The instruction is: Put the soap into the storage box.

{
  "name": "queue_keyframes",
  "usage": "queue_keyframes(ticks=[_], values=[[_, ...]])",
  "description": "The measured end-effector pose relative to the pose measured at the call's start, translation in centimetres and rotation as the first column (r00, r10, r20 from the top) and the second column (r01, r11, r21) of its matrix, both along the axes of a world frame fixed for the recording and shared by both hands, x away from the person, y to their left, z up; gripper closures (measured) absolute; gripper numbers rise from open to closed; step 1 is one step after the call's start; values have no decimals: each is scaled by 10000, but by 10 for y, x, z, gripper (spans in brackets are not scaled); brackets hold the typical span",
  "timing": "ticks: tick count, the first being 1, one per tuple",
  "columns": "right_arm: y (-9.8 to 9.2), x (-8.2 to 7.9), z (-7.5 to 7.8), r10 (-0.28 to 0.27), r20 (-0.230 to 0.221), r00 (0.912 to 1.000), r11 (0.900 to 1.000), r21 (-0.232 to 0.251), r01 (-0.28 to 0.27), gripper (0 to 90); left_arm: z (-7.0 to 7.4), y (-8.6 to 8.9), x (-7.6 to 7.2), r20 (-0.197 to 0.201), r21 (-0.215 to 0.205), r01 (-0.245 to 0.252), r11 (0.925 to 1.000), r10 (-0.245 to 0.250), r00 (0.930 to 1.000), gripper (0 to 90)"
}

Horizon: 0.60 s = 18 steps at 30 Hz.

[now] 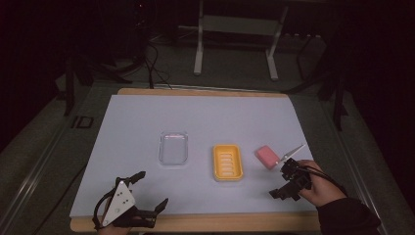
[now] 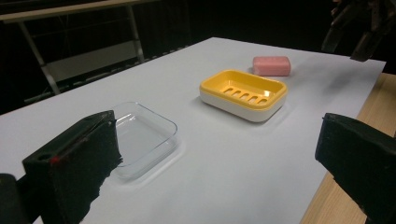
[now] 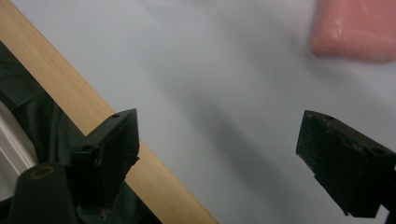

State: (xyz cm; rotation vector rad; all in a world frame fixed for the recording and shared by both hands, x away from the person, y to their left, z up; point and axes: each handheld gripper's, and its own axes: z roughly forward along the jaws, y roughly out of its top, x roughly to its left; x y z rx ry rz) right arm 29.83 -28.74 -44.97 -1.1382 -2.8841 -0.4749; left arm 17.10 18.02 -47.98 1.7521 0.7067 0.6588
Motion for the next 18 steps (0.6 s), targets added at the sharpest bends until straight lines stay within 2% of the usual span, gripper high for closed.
queue_keyframes(ticks=[4, 7, 10, 14, 18], values=[[-4, 4, -1, 4, -260, 9997, 9979, -651, -21, 134, 0, 0, 0, -17, 4, 22, 10000, -22, 10000, 4], [-6, 7, -3, 12, -636, 9980, 9941, -1086, -81, 139, -1, -1, 0, -32, 82, 47, 10000, -47, 10000, 4], [-8, 10, -4, 266, -805, 9964, 9852, -1665, -398, 147, 0, 0, 0, 23, 53, -20, 10000, 20, 10000, 4], [-11, 16, -5, 198, -994, 9949, 9801, -1947, -390, 180, 0, 1, 0, 48, -37, -89, 10000, 89, 9999, 4], [-14, 22, -5, -58, -1304, 9914, 9818, -1892, -191, 190, 0, 0, 0, 35, -21, -57, 10000, 57, 10000, 4]])
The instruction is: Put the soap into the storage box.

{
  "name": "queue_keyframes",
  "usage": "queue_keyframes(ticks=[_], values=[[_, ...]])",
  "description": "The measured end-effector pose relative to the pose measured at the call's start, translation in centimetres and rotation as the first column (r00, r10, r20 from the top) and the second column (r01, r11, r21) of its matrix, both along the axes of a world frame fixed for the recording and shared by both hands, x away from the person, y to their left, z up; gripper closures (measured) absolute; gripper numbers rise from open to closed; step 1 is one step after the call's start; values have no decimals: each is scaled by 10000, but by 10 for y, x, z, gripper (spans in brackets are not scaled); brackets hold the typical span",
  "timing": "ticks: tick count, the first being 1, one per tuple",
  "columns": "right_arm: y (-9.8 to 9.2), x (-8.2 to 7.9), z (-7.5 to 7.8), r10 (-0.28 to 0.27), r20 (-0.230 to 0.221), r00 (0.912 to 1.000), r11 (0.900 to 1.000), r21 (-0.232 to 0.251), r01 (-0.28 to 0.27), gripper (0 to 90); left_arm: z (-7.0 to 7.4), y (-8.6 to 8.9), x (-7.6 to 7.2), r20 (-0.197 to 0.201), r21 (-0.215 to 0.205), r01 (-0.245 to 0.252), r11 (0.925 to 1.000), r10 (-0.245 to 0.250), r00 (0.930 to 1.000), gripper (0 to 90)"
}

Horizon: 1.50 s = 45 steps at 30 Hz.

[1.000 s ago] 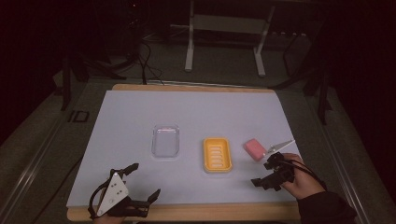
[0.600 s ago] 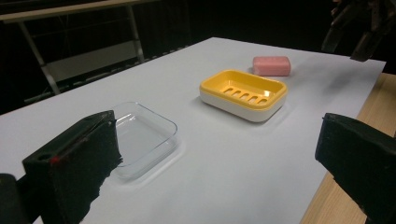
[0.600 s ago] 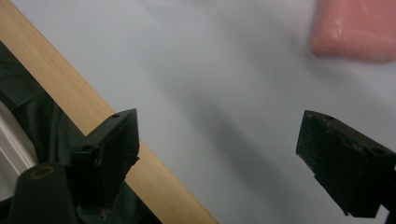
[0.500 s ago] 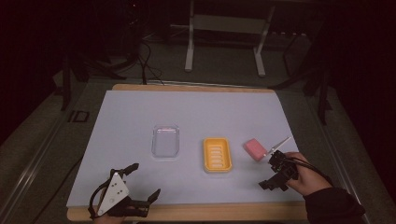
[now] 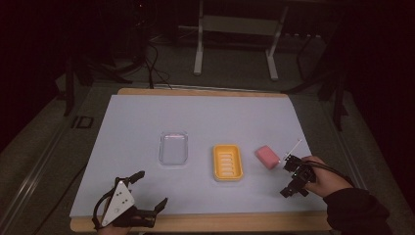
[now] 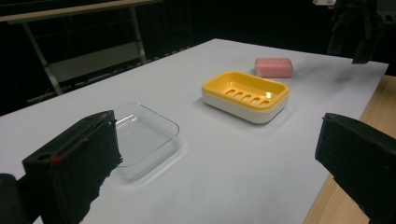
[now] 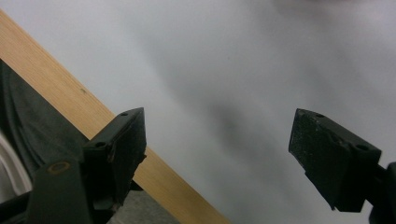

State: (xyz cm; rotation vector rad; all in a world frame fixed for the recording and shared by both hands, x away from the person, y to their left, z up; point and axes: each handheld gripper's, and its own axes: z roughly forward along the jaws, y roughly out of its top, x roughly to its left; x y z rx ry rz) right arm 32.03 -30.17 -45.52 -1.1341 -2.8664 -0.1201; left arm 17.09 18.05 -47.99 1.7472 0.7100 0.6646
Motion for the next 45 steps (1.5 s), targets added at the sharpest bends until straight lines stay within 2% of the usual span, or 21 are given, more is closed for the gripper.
queue_keyframes(ticks=[3, 5, 9, 12, 20, 37, 41, 45], values=[[-3, 5, -2, -60, -246, 9997, 10000, 34, 61, 197, 0, 0, 0, 12, 28, 14, 10000, -14, 10000, 4], [-5, 9, -2, -155, -247, 9996, 9999, 63, 157, 196, 0, 0, 0, 21, 16, 9, 10000, -9, 10000, 4], [-10, 18, -4, -552, -497, 9972, 9979, 320, 568, 198, 0, 0, 0, -1, 26, 14, 10000, -14, 10000, 4], [-13, 24, -6, -840, -452, 9954, 9953, 442, 860, 193, 0, -1, 0, -6, 45, 25, 10000, -25, 10000, 4], [-18, 42, -18, -1684, -706, 9832, 9840, 463, 1719, 173, -1, -1, 0, -18, 72, 43, 10000, -43, 10000, 4], [3, 77, -29, -2492, -17, 9684, 9659, 723, 2487, 170, -1, -1, 0, -30, 142, 101, 9998, -101, 9999, 4], [11, 83, -31, -2413, -4, 9704, 9682, 675, 2408, 170, -1, -1, 0, -48, 155, 116, 9998, -115, 9999, 4], [20, 89, -32, -2309, 279, 9726, 9705, 783, 2282, 172, -1, -1, 0, -50, 148, 122, 9998, -122, 9999, 4]])
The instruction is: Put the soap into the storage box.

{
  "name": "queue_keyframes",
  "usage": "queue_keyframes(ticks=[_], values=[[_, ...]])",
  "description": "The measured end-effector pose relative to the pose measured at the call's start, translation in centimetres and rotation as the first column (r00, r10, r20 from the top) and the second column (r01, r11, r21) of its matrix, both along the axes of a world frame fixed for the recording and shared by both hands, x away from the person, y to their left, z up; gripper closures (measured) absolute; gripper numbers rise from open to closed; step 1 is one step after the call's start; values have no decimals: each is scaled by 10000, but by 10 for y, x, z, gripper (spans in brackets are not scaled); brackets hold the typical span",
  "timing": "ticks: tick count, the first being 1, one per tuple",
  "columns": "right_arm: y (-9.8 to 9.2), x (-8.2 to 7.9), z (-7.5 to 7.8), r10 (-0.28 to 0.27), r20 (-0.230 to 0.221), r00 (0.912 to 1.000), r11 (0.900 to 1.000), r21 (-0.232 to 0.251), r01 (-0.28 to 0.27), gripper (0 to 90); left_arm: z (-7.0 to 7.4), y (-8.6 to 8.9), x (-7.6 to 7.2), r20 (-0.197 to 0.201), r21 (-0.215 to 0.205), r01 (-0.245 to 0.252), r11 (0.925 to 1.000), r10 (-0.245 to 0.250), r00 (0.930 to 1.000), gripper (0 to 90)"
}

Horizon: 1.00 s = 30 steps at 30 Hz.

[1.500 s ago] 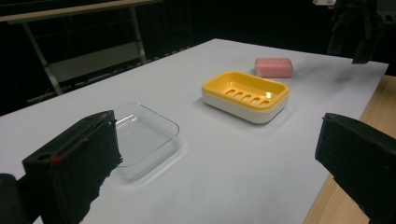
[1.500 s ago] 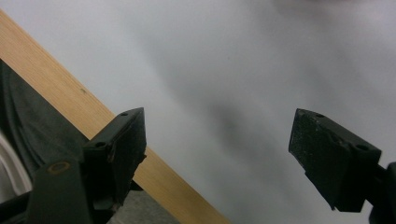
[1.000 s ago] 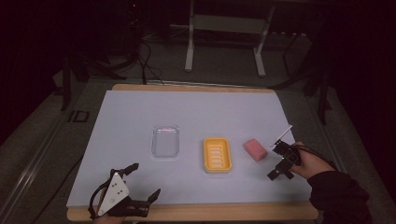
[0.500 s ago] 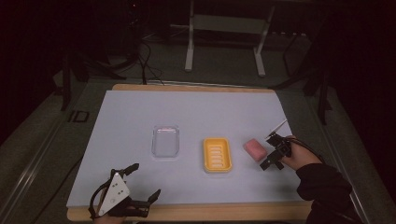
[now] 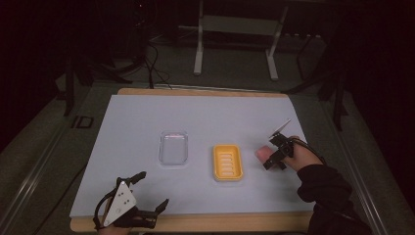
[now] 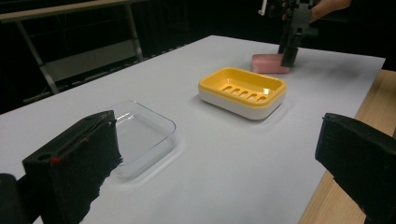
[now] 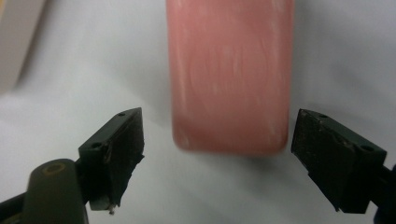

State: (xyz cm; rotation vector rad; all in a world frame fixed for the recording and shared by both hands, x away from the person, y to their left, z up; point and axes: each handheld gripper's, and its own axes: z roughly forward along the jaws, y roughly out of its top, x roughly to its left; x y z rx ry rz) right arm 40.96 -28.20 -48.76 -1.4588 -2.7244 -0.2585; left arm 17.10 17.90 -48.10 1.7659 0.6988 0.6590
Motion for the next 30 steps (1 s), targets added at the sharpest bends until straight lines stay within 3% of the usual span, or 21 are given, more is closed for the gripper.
queue_keyframes(ticks=[5, 9, 16, 22, 30], values=[[9, 7, -3, 141, 290, 9995, 9999, 36, -143, 173, 0, 0, 0, -25, -10, 14, 10000, -14, 10000, 4], [13, 11, -8, 134, 248, 9996, 9999, 102, -136, 195, 0, 0, 0, -33, -1, 42, 10000, -42, 10000, 4], [19, 14, -12, 263, 316, 9992, 9988, -416, -249, 239, -1, 0, 0, -56, 16, 69, 10000, -69, 10000, 4], [25, 16, -12, 340, 557, 9979, 9927, -1177, -273, 331, -1, -1, 0, -63, 35, 76, 10000, -75, 10000, 4], [25, 16, -10, -125, 575, 9983, 9943, -1047, 185, 373, -1, -1, 0, -62, 92, 44, 9999, -43, 10000, 4]])
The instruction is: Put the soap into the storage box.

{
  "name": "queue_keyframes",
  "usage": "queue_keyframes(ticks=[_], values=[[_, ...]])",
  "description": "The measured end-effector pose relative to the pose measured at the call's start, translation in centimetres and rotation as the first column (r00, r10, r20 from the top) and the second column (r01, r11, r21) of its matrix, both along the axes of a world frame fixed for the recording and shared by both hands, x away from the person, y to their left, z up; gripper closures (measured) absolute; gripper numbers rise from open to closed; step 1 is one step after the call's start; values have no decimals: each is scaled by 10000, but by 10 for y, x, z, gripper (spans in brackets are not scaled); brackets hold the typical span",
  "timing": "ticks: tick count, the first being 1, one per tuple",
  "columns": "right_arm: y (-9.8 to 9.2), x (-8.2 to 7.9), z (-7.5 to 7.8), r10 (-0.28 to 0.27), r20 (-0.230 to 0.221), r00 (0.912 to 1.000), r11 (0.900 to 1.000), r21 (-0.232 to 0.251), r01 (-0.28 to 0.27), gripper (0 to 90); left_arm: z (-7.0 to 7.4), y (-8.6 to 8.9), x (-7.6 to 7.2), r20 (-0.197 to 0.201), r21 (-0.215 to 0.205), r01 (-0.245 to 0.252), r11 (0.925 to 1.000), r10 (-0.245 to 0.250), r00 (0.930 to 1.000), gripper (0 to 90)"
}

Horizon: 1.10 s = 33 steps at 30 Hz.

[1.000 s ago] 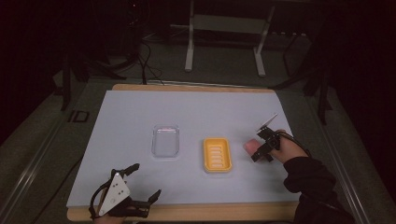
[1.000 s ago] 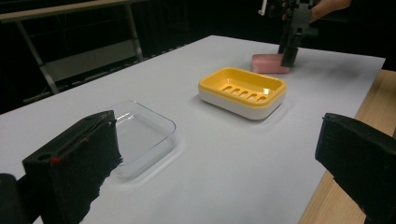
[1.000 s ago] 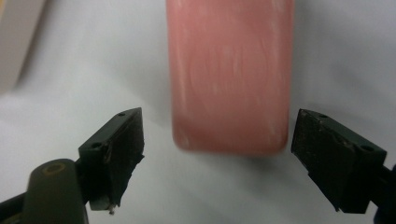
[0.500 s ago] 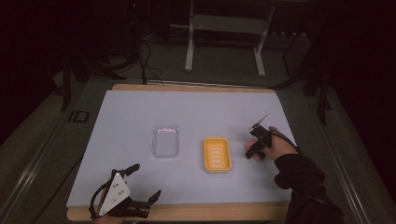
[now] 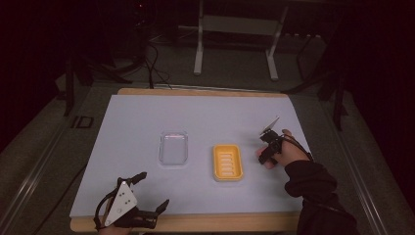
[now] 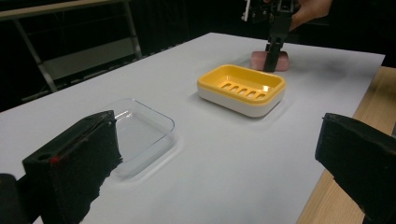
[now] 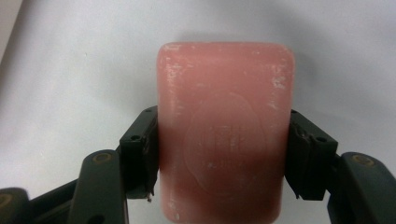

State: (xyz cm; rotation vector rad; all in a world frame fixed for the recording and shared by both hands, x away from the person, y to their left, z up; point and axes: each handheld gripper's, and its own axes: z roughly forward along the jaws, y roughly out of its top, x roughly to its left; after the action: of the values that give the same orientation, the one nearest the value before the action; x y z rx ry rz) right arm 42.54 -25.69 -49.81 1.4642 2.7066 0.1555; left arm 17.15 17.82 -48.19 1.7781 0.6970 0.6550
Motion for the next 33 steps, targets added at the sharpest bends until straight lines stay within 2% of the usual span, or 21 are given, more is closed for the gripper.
queue_keyframes(ticks=[5, 6, 8, 11, 13, 15, 20, 25, 27, 33], values=[[1, -1, 0, 20, 26, 10000, 10000, -63, -20, 375, 0, 0, 0, 9, -1, -26, 10000, 26, 10000, 4], [0, 0, 1, 48, -218, 9998, 9999, -150, -52, 376, 0, 0, 0, 5, 3, -25, 10000, 25, 10000, 4], [0, 0, 2, 98, -278, 9996, 9995, -305, -107, 375, 0, 0, 0, -3, 9, -30, 10000, 30, 10000, 4], [-2, 0, 6, -305, -249, 9992, 9995, 65, 307, 375, 0, 0, 0, 5, 4, -25, 10000, 25, 10000, 4], [-4, -1, 10, -492, -68, 9988, 9987, 139, 493, 376, 0, 0, 0, 3, 6, -30, 10000, 30, 10000, 4], [-4, -2, 13, -490, 7, 9988, 9987, -103, 490, 376, 0, 0, 0, 0, 17, -35, 10000, 35, 10000, 4], [-3, -6, 24, -698, 221, 9973, 9976, 4, 698, 376, 0, 0, 0, 1, 33, -43, 10000, 43, 10000, 4], [0, -13, 39, -1118, 565, 9921, 9937, 134, 1112, 376, 0, -1, 0, 7, 39, -47, 10000, 47, 10000, 4], [2, -15, 45, -1296, 514, 9902, 9915, 176, 1289, 376, 0, -1, 0, 6, 39, -51, 10000, 51, 10000, 4], [14, -28, 63, -1734, 987, 9799, 9848, 34, 1739, 376, 0, -1, 1, 2, 76, -58, 10000, 58, 10000, 4]])
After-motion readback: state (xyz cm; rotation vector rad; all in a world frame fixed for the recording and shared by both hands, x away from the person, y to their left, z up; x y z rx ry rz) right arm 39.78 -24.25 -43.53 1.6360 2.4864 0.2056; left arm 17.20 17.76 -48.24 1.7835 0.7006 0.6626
